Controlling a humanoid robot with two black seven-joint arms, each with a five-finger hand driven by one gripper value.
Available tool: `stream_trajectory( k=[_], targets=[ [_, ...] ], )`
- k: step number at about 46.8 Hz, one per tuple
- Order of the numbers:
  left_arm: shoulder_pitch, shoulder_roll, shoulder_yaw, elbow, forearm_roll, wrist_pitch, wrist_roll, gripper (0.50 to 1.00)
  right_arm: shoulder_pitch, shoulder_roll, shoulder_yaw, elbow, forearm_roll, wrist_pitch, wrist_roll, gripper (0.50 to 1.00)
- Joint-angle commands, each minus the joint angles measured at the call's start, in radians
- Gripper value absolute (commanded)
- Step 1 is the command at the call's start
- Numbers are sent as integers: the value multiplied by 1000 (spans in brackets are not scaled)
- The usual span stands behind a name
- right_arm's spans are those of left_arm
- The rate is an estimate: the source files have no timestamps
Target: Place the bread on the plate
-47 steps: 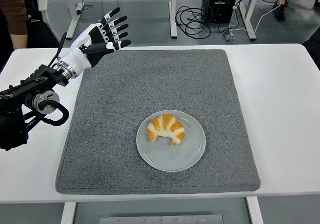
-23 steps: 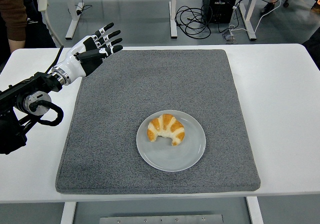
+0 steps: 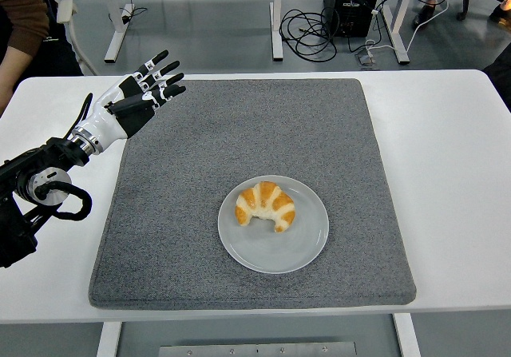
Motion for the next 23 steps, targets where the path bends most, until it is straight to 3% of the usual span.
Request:
stream_trajectory(
  k=[1,23],
  targets=[
    [5,-2,-6,3,-1,3,7,972,0,0,0,-1,0,-1,0,1000],
    [26,-4,-6,5,1,0,-1,972,-2,0,-2,-2,0,-2,2,1000]
  ],
)
